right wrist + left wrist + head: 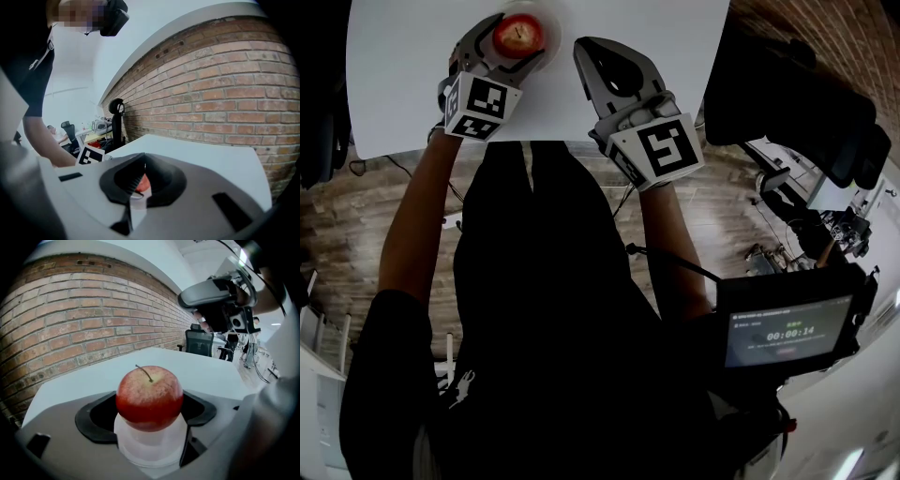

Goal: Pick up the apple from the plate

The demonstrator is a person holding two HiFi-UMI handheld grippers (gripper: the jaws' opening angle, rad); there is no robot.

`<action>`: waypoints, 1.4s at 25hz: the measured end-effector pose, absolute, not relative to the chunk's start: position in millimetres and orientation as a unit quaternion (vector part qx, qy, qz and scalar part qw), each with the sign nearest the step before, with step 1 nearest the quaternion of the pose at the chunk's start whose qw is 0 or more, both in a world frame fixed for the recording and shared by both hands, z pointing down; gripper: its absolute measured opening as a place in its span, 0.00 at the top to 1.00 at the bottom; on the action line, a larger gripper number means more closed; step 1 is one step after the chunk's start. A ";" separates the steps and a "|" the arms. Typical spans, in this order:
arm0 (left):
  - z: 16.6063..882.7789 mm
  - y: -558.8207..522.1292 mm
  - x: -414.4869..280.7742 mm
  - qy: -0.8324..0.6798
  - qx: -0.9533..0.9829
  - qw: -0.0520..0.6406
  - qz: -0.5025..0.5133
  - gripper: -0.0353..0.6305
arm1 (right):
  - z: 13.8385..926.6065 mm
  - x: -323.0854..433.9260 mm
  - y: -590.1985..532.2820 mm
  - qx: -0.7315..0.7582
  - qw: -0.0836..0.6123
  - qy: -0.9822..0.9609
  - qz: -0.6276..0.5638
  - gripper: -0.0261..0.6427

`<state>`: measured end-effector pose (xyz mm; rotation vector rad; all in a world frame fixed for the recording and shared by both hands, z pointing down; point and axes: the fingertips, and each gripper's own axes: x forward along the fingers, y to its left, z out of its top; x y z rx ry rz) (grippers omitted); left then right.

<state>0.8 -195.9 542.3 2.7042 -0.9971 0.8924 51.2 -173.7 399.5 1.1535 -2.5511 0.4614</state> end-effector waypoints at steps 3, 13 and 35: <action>539.8 -195.9 1.2 -0.331 0.895 0.060 0.292 0.33 | 399.6 50.4 -173.4 0.398 0.148 -0.892 0.154 0.95; 521.8 -203.6 -5.6 -0.336 0.899 0.060 0.274 0.33 | 393.8 41.0 -188.0 0.397 0.140 -0.897 0.136 0.95; 425.8 -174.6 0.4 -0.357 0.903 0.031 0.238 0.33 | 328.0 48.3 -167.3 0.403 0.087 -0.906 0.093 0.95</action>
